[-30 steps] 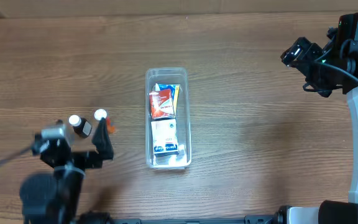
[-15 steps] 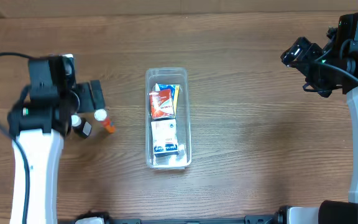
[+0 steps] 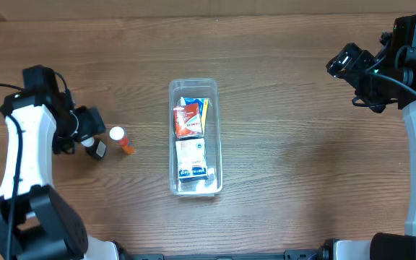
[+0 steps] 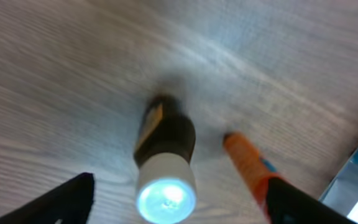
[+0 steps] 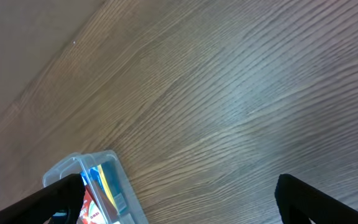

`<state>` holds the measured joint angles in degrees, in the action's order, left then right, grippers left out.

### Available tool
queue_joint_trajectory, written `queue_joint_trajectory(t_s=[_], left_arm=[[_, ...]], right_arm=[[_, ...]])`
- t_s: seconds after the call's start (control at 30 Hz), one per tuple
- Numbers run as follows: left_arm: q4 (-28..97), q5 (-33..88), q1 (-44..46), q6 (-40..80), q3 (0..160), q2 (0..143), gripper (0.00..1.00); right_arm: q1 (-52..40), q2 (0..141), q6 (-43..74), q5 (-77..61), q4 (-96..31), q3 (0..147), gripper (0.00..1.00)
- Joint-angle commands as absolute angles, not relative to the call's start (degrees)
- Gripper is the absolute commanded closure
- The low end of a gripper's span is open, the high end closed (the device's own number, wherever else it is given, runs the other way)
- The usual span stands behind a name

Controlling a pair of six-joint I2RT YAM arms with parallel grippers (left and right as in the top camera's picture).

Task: Pack container
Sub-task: 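Reach the left gripper to the dark medicine bottle and grasp it, then carry the dark bottle over the container and lower it in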

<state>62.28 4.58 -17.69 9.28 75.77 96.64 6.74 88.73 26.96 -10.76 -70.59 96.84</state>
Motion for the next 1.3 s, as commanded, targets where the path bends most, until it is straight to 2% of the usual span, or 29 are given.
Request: queue_joint_trajectory(t_s=[0.0, 0.13, 0.37, 0.53, 0.7, 0.87, 1.07, 1.13, 1.27], left_arm=[[63.42, 5.89, -17.30, 9.63, 76.90, 99.09, 0.22], [63.46, 5.32, -17.39, 9.65, 76.88, 99.70, 0.35], [63.44, 3.84, -17.65, 9.65, 76.88, 99.70, 0.45], [62.78, 3.81, -17.65, 9.37, 76.88, 99.77, 0.43], [62.87, 2.35, -17.65, 9.41, 76.88, 99.77, 0.53], [62.76, 2.31, -17.65, 8.97, 76.88, 99.77, 0.57], [62.81, 2.39, -17.65, 8.75, 76.88, 99.77, 0.76], [63.22, 2.46, -17.65, 8.75, 76.99, 99.72, 0.87], [68.36, 2.46, -17.65, 8.75, 82.28, 99.53, 0.92]], right_arm=[[6.83, 88.62, 27.00, -11.22, -70.39, 97.36, 0.00], [6.83, 88.62, 27.00, -11.22, -70.39, 97.36, 0.00], [6.83, 88.62, 27.00, -11.22, -70.39, 97.36, 0.00], [6.83, 88.62, 27.00, -11.22, -70.39, 97.36, 0.00], [6.83, 88.62, 26.98, -11.22, -70.39, 97.36, 0.00], [6.83, 88.62, 26.98, -11.22, -70.39, 97.36, 0.00], [6.83, 88.62, 27.00, -11.22, -70.39, 97.36, 0.00], [6.83, 88.62, 27.00, -11.22, -70.39, 97.36, 0.00], [6.83, 88.62, 26.98, -11.22, -70.39, 97.36, 0.00]])
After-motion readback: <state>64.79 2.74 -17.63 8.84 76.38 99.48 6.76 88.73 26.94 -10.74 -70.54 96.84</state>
